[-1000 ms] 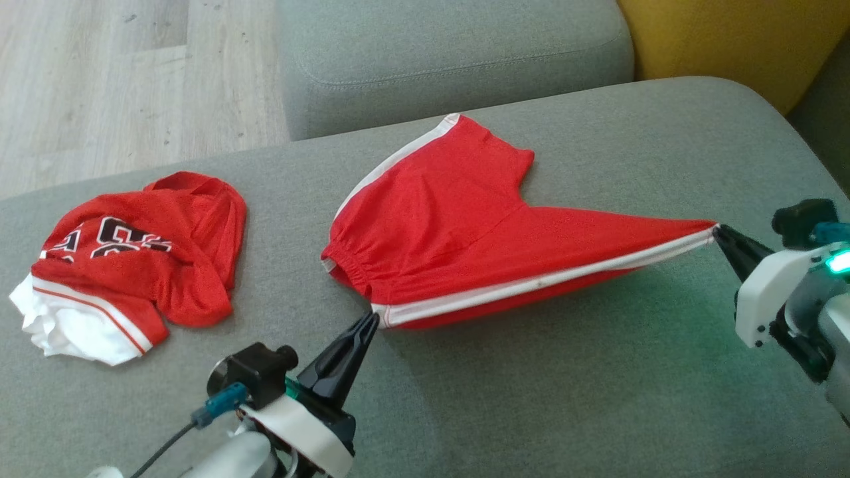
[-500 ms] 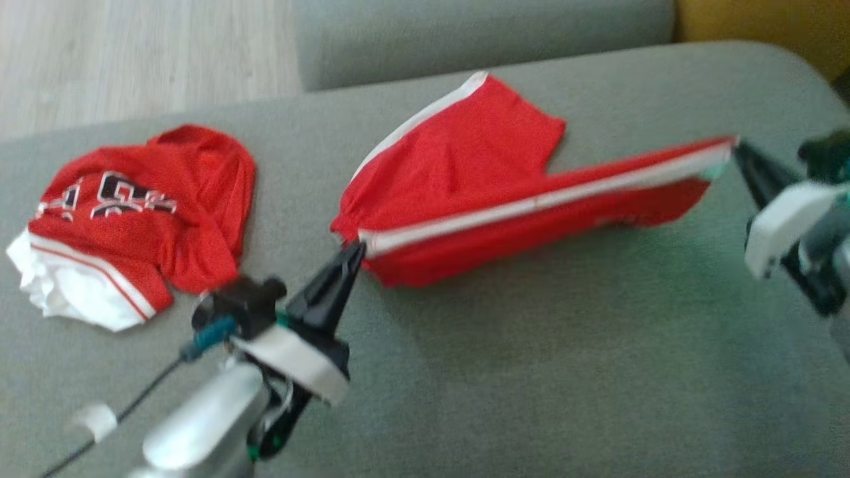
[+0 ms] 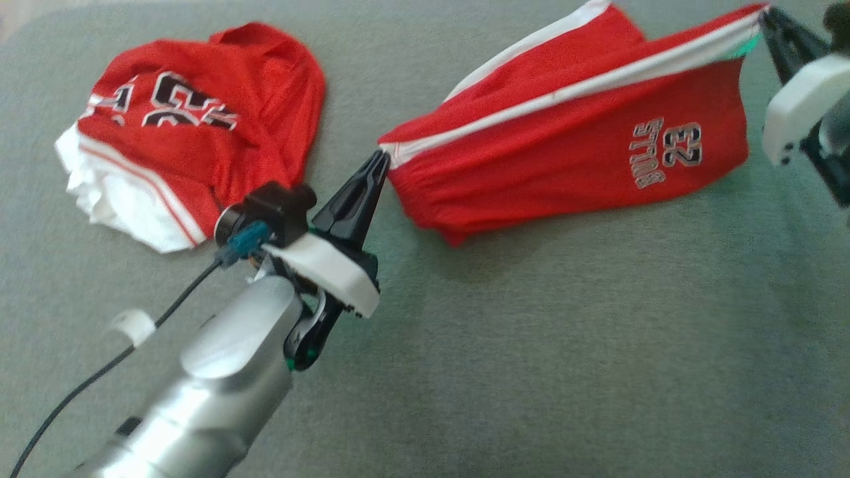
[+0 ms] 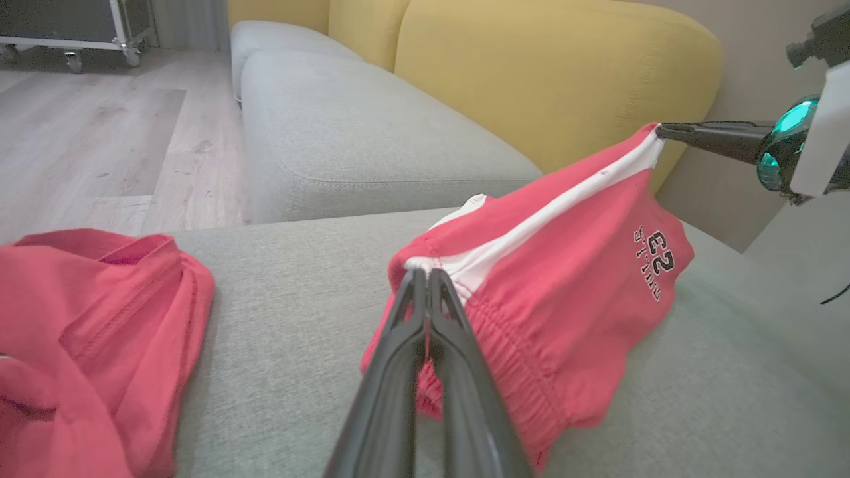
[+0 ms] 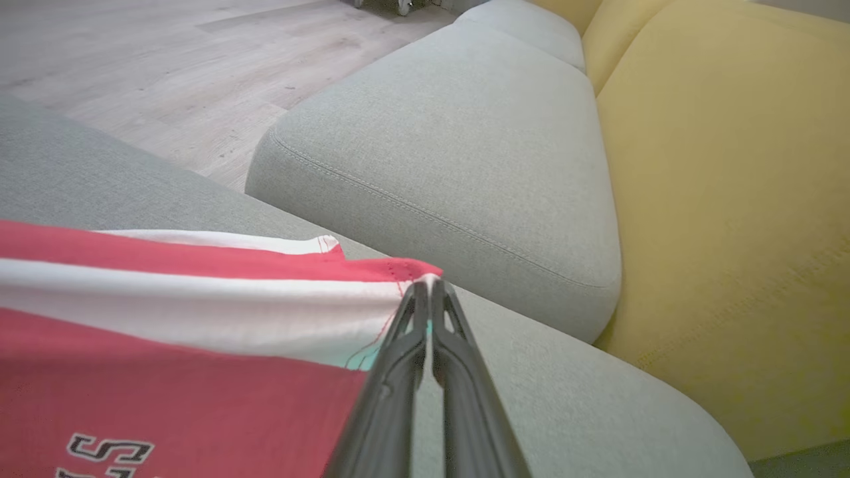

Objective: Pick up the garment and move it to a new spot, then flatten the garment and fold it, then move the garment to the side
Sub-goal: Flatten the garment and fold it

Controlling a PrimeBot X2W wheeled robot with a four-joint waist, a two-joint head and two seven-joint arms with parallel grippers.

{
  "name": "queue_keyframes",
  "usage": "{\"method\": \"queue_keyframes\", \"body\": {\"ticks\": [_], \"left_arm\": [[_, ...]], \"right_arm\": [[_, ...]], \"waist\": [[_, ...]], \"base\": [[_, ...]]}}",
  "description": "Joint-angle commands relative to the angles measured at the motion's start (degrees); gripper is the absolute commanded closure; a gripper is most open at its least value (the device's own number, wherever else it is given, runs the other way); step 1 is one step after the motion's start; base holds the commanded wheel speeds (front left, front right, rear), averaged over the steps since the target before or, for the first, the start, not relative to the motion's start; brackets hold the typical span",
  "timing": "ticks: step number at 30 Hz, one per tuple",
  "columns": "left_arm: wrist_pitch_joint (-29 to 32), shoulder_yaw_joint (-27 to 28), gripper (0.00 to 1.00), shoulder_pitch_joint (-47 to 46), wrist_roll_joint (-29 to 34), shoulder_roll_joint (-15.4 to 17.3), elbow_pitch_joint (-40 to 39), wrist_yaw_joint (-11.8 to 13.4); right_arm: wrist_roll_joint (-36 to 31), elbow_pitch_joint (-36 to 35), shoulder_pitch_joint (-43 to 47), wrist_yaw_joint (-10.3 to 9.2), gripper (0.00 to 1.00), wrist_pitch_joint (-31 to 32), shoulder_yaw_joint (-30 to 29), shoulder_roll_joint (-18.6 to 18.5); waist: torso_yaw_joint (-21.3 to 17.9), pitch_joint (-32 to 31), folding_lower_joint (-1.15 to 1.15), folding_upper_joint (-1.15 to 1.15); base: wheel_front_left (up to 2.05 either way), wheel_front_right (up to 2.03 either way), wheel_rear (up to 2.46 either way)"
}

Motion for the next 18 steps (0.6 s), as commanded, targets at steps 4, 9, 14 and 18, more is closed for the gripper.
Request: {"method": "queue_keyframes", "body": {"ticks": [4, 9, 14, 18], "left_arm": [[-0.6, 1.6, 1.0, -6.1, 0.5, -1.8, 3.4, -0.7], [-0.9, 0.3, 1.0, -9.6, 0.8, -5.3, 8.0, -2.0], [-1.6, -1.0, 1.0, -12.8, 1.2, -7.9, 11.8, -2.9], [-2.4, -2.0, 1.0, -14.8, 1.5, -9.1, 13.7, -3.5]], "right_arm": [[0.0, 2.8, -5.4, -0.05, 1.0, -0.4, 1.9, -0.2], [0.2, 7.2, -9.0, -0.05, 1.0, -1.6, 3.9, -0.5], [0.0, 10.4, -12.0, -0.05, 1.0, -3.6, 6.0, -1.5], [0.5, 12.6, -13.9, -0.05, 1.0, -4.8, 7.3, -1.7]], "waist": [[5.0, 4.4, -0.01, 0.0], [7.8, 6.7, -0.01, 0.0], [9.7, 8.7, -0.01, 0.0], [10.7, 9.6, -0.01, 0.0]], "base": [[0.0, 0.0, 0.0], [0.0, 0.0, 0.0], [0.0, 0.0, 0.0], [0.0, 0.0, 0.0]]}}
